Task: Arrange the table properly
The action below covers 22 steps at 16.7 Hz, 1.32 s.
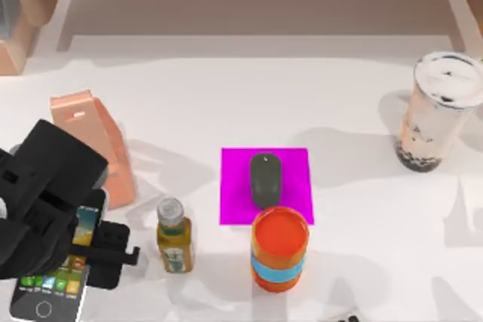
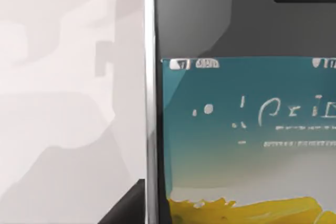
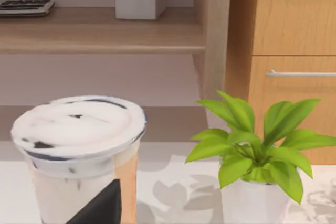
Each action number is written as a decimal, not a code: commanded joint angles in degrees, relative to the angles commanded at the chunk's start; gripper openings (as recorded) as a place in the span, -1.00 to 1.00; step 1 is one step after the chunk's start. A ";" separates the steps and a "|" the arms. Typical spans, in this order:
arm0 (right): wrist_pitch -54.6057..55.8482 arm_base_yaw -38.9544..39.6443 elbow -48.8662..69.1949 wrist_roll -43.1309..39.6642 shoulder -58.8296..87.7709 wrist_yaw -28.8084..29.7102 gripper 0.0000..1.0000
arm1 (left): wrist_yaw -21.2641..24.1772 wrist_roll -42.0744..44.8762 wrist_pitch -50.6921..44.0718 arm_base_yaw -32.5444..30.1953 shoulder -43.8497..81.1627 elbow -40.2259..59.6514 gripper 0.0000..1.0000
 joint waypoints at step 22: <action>0.00 0.00 0.00 0.00 0.00 0.00 1.00 | -29.59 -8.10 35.85 -5.81 2.20 4.11 -1.00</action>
